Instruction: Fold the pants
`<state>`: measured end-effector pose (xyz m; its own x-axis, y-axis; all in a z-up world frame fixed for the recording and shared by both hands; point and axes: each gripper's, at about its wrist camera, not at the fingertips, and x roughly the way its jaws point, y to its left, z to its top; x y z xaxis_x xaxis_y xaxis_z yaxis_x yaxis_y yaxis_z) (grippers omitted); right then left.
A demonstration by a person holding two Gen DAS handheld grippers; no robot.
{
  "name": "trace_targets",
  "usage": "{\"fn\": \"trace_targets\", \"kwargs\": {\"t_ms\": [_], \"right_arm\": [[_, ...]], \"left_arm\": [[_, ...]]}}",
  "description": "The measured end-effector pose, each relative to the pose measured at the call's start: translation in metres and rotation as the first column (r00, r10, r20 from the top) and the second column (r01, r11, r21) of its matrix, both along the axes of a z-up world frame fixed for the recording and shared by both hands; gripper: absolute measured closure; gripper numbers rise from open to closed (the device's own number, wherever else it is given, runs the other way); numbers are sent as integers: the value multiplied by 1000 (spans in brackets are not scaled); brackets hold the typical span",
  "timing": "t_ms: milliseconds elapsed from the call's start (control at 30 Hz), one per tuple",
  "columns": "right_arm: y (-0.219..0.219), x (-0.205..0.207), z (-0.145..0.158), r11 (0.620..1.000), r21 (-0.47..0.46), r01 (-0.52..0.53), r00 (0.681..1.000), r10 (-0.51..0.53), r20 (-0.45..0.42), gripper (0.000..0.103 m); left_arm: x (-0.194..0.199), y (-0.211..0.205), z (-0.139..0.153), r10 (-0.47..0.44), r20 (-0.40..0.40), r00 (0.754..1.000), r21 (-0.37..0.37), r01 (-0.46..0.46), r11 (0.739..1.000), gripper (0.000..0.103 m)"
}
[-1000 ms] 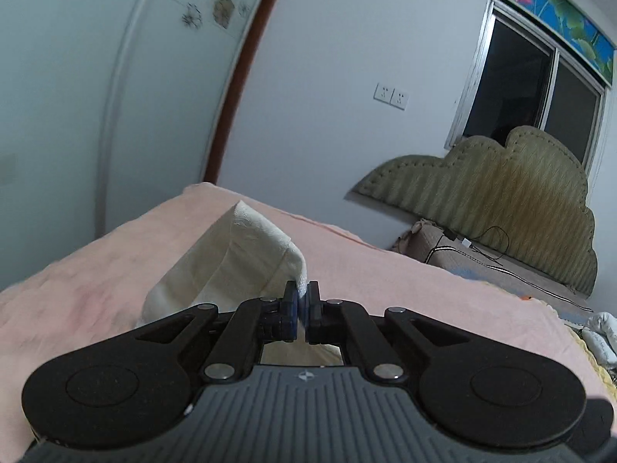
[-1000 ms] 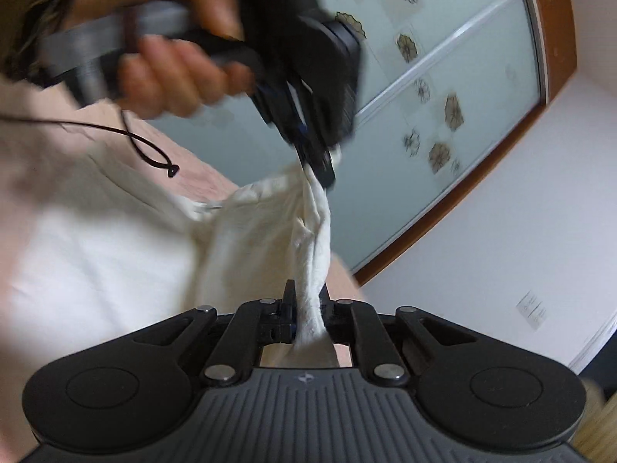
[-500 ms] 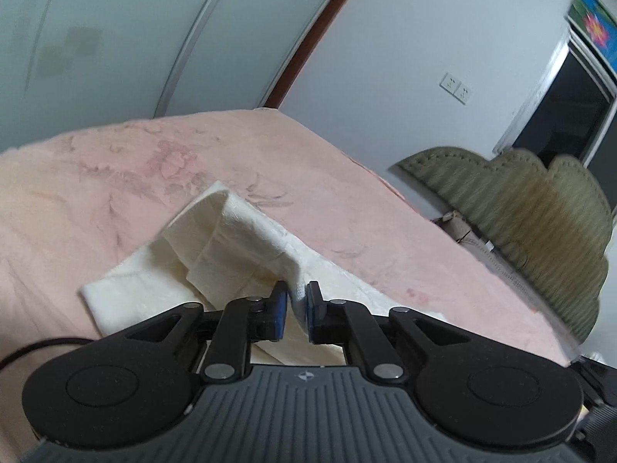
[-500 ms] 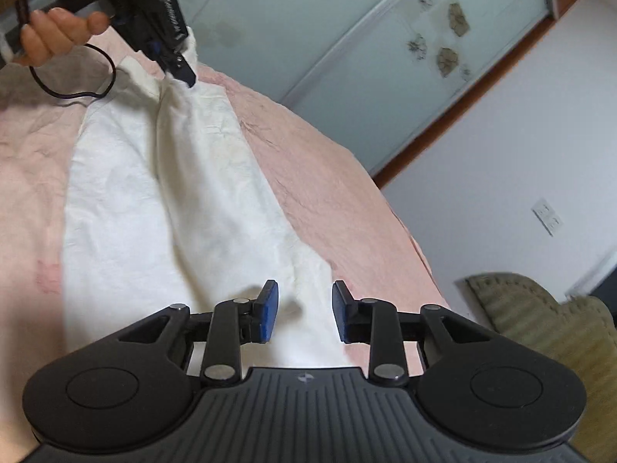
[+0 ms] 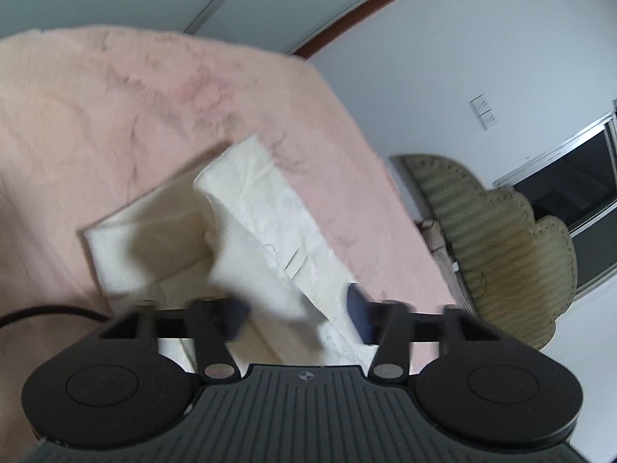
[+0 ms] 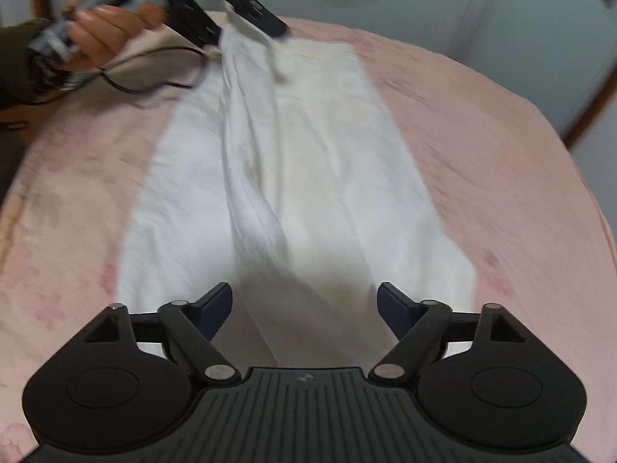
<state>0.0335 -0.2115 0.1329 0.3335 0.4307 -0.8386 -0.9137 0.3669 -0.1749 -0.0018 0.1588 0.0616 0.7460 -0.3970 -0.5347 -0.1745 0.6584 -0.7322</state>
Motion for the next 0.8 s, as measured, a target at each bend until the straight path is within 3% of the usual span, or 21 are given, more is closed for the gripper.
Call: {"fn": "trace_targets", "kwargs": {"t_ms": [33,67,100,233,333,433,567,667,800], "right_arm": [[6,1,-1,1000,-17,-2,1000,2,-24,28],[11,0,-3,999,-46,11,999,-13,-40,58],[14,-1,-6,997,-69,27,999,-30,-40,70],[8,-29,-11,993,-72,90,996,-89,18,90],[7,-71,-9,992,-44,115,991,-111,78,92],[19,-112,-8,993,10,116,988,-117,103,92],[32,-134,-37,981,-14,194,957,-186,223,93],[25,-138,-40,957,73,281,927,-290,238,93],[22,-158,-45,948,61,314,902,-318,292,92]], "left_arm": [[0,-1,1,4,-1,1000,27,-4,1000,80],[-2,-2,2,0,10,1000,61,0,998,90],[-4,-3,3,-15,26,1000,82,13,997,91],[-7,-1,6,-57,69,996,142,47,989,91],[-13,-2,16,-97,149,984,242,58,969,92],[-15,-10,19,-144,164,976,419,64,906,92],[-5,-9,-8,-132,32,991,463,102,880,90],[-13,-9,-11,-126,41,991,495,89,864,84],[-22,-8,-7,-121,48,992,497,81,864,84]]}}
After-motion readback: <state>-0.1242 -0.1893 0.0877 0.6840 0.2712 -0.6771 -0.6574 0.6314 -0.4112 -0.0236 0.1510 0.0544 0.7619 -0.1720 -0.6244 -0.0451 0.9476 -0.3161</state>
